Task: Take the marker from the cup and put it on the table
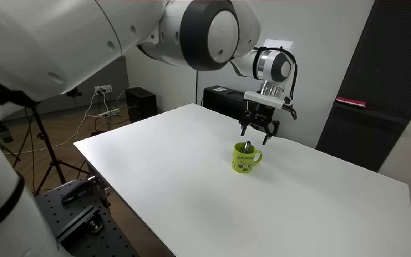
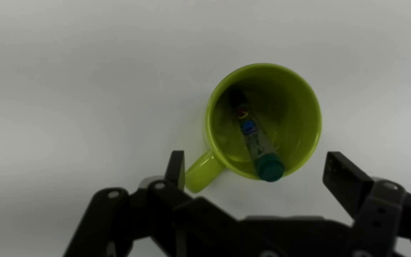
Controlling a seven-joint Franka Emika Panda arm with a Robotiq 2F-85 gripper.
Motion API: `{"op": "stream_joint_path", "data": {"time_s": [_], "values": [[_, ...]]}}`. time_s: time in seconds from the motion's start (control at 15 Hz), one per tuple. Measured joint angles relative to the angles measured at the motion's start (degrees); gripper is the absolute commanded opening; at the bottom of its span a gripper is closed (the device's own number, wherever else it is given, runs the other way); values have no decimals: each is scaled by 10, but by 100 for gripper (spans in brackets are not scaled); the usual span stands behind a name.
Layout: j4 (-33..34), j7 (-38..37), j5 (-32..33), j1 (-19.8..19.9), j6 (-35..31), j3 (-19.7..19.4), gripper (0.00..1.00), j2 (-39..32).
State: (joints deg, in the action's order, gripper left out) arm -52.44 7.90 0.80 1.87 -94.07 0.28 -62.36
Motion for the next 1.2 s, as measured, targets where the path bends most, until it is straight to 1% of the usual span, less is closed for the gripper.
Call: {"op": "stream_joint_path", "data": {"time_s": [0.73, 0.8, 0.87, 1.07, 1.2], "values": [[0, -11, 0, 2, 0, -3, 100, -11], [0, -11, 0, 2, 0, -3, 75, -11], [0, -12, 0, 2, 0, -4, 74, -12], [0, -12, 1, 2, 0, -6, 51, -13], [0, -12, 2, 2, 0, -9, 39, -13]]}}
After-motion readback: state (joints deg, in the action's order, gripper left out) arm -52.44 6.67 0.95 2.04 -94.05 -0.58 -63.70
